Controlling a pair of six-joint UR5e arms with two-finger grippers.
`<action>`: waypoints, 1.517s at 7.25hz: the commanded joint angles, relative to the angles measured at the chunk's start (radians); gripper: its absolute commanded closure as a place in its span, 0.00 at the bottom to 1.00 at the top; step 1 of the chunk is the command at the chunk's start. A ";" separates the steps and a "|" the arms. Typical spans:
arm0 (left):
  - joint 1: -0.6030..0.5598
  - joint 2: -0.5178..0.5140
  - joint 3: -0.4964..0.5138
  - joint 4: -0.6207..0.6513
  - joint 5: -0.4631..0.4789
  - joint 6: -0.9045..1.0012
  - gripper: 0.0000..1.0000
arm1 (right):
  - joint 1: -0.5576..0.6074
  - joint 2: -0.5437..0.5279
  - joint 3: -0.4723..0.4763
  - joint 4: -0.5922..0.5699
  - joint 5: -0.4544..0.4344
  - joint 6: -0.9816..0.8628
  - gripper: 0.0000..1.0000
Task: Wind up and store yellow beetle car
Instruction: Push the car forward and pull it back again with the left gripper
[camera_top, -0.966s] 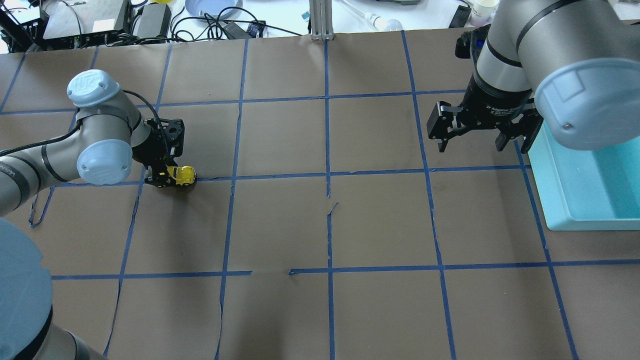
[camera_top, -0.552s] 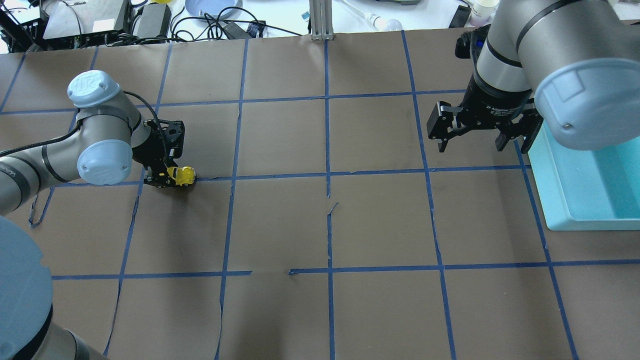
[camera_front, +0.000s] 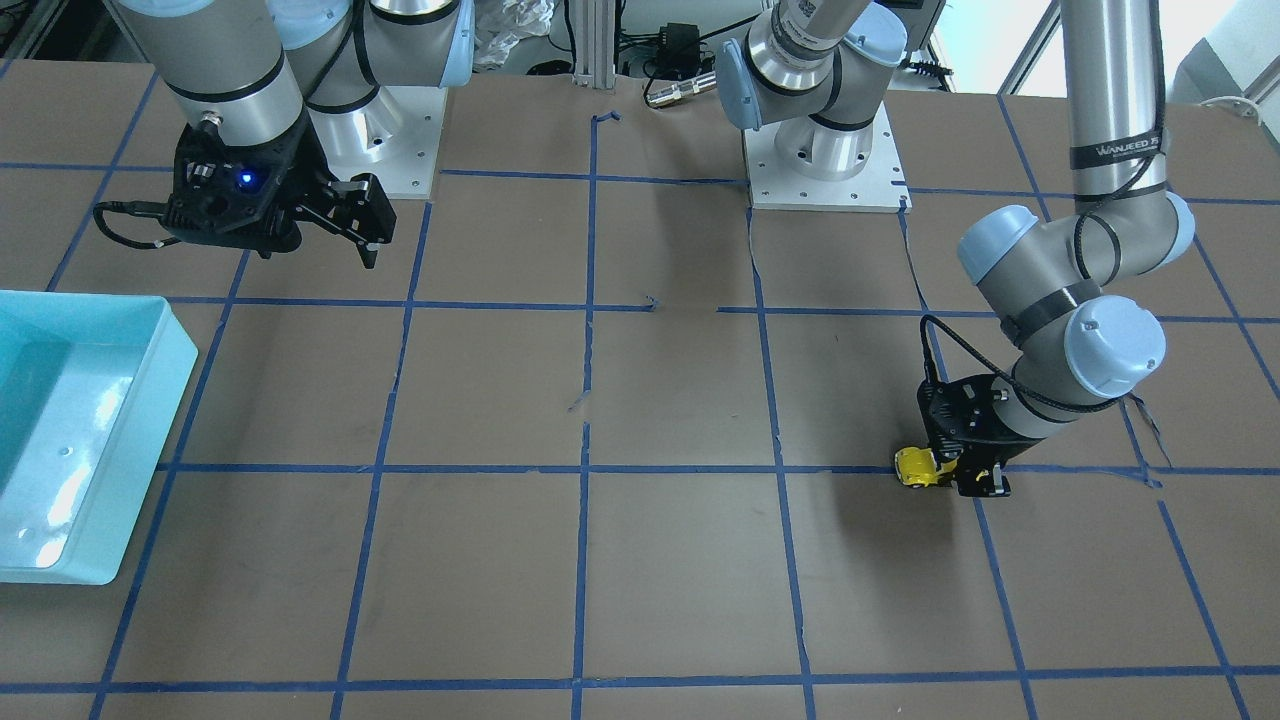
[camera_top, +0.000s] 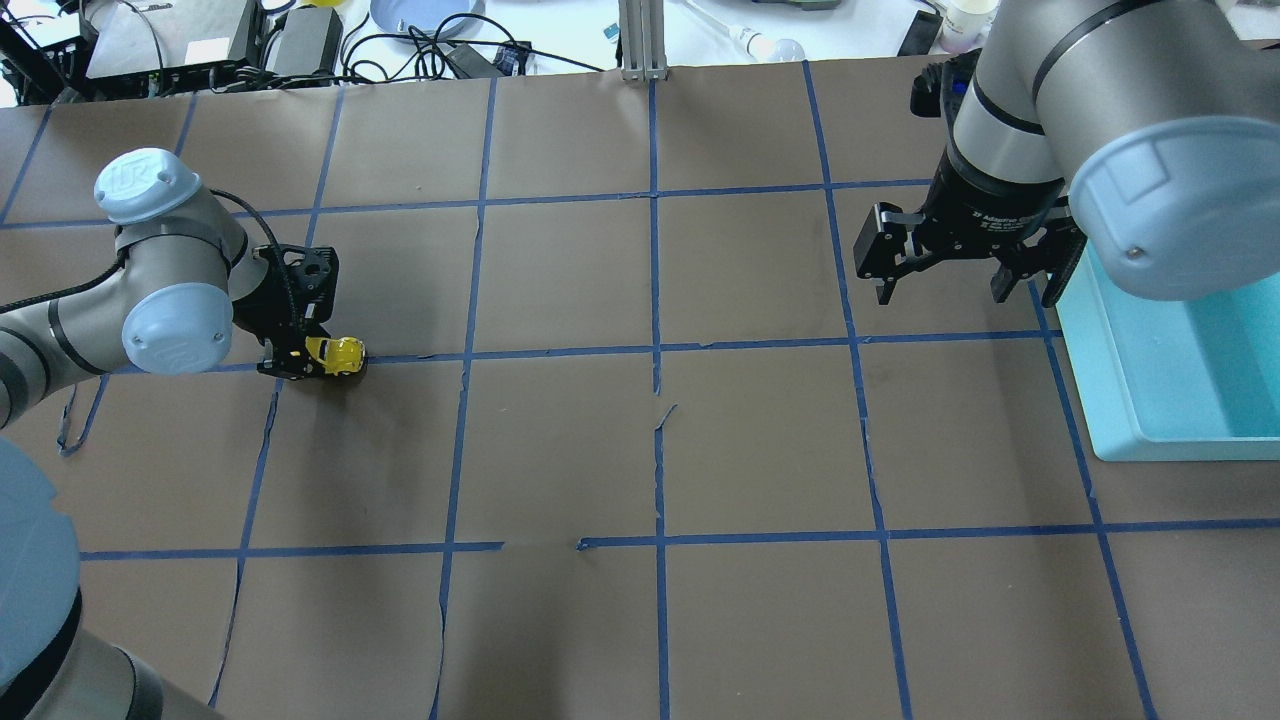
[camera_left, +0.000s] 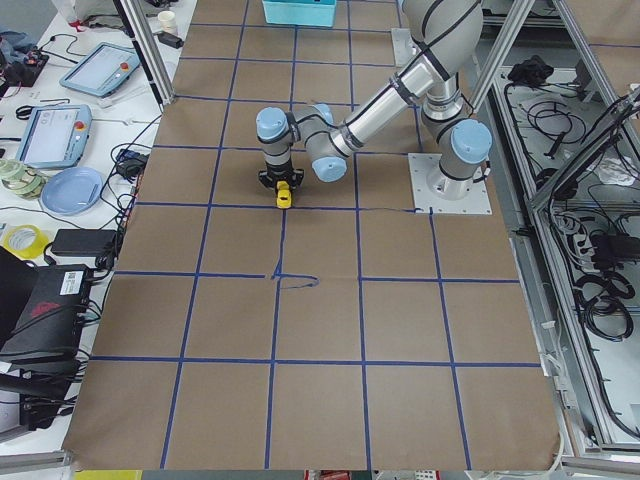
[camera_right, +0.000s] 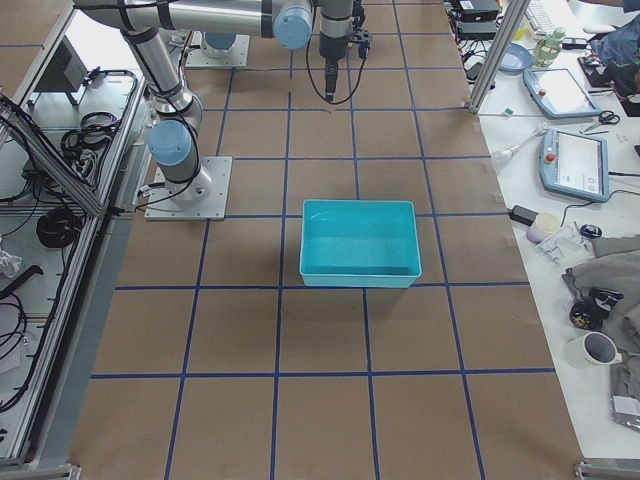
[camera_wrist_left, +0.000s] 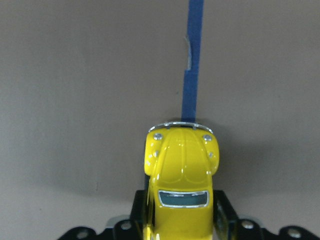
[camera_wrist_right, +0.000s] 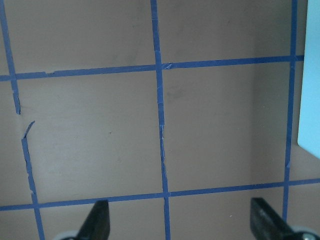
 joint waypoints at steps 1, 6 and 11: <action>0.018 0.004 -0.001 0.001 0.002 0.016 0.48 | 0.000 0.000 0.000 0.002 0.000 0.000 0.00; 0.020 0.011 -0.011 0.003 -0.004 -0.007 0.48 | 0.000 0.000 0.000 0.002 0.000 0.000 0.00; -0.184 0.034 0.004 0.004 -0.048 -0.205 0.51 | 0.000 0.000 0.000 0.002 0.000 0.000 0.00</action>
